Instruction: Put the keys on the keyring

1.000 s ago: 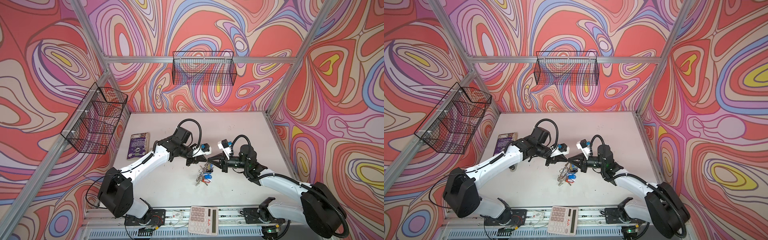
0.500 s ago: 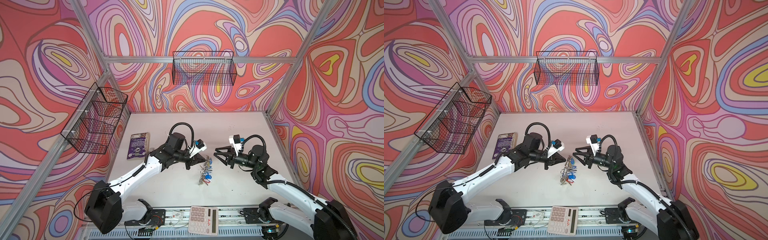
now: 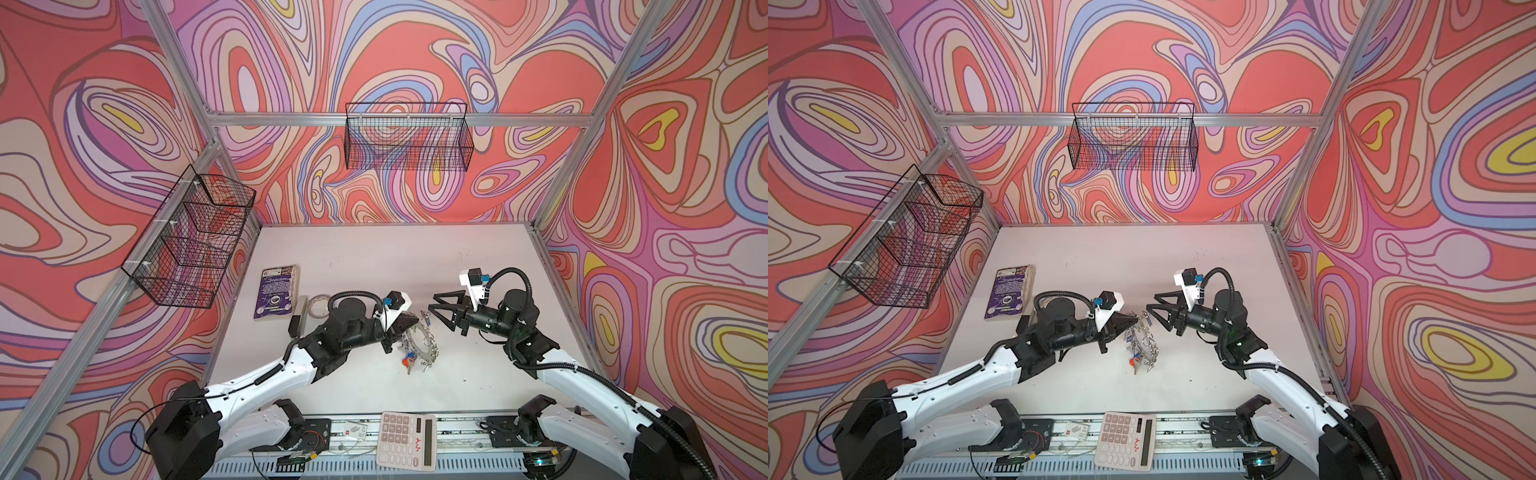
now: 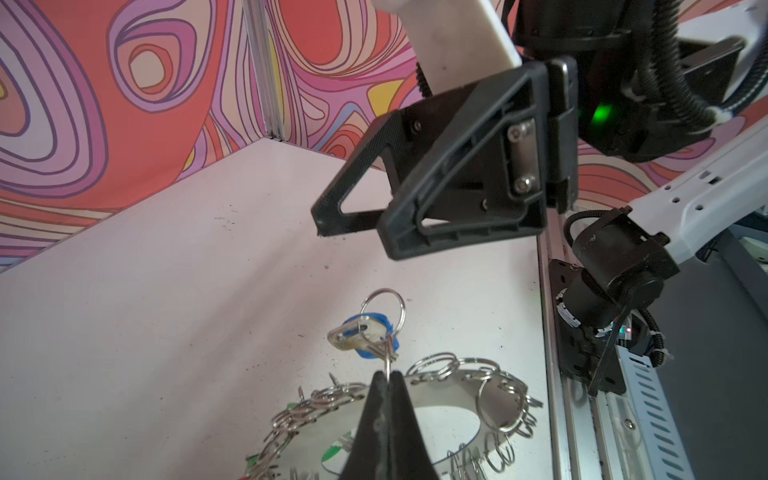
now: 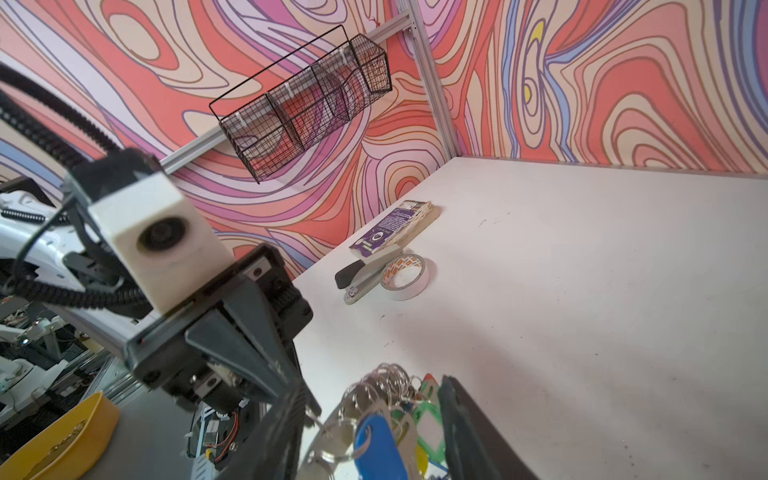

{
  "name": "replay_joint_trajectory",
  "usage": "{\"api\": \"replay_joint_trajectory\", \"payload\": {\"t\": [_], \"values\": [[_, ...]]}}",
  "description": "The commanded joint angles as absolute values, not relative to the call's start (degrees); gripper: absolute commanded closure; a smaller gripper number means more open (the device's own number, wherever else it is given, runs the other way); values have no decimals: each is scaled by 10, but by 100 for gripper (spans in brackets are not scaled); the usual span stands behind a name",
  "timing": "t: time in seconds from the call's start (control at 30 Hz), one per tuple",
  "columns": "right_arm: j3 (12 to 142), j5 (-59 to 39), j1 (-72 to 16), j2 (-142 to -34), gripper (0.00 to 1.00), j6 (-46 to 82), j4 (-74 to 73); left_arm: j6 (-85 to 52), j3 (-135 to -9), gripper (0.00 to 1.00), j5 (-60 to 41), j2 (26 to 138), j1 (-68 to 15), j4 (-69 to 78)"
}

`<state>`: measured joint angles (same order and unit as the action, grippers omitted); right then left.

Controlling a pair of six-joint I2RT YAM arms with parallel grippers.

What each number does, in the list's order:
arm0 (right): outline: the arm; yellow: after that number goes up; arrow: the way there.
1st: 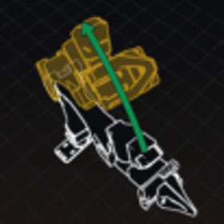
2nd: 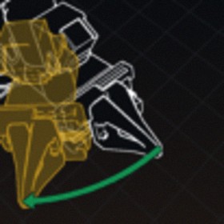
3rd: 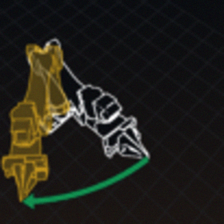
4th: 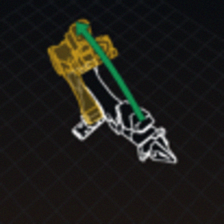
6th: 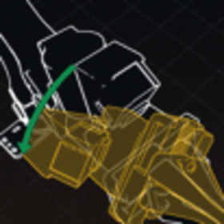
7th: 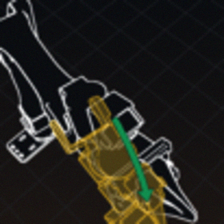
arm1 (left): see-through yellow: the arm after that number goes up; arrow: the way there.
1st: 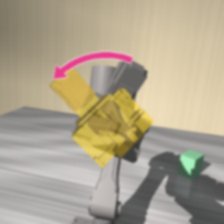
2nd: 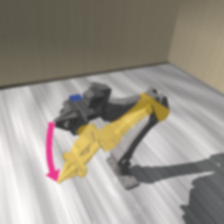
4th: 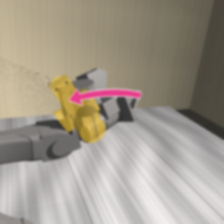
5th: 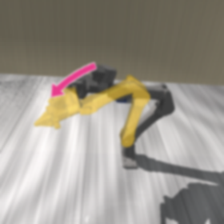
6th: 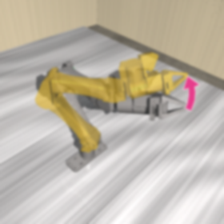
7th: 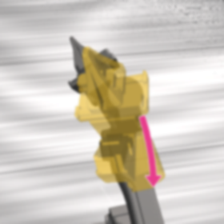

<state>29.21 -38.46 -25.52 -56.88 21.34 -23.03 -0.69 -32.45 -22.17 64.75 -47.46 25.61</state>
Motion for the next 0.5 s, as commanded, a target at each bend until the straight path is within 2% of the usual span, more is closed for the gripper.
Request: {"api": "replay_joint_trajectory", "payload": {"t": [0.0,0.07,0.13,0.3,0.47], "values": [[322,-302,-252,-567,47,258,-188,-11,-306,100,-136,664,-494,443],[342,-243,-253,-565,51,307,-133,3,-282,100,-109,679,-506,487],[353,-217,-253,-565,50,365,-91,10,-264,100,-92,701,-511,543],[369,-198,-255,-560,49,459,0,16,-252,100,-68,771,-512,659],[380,-201,-266,-561,49,501,49,14,-256,100,-63,826,-515,736]]}}
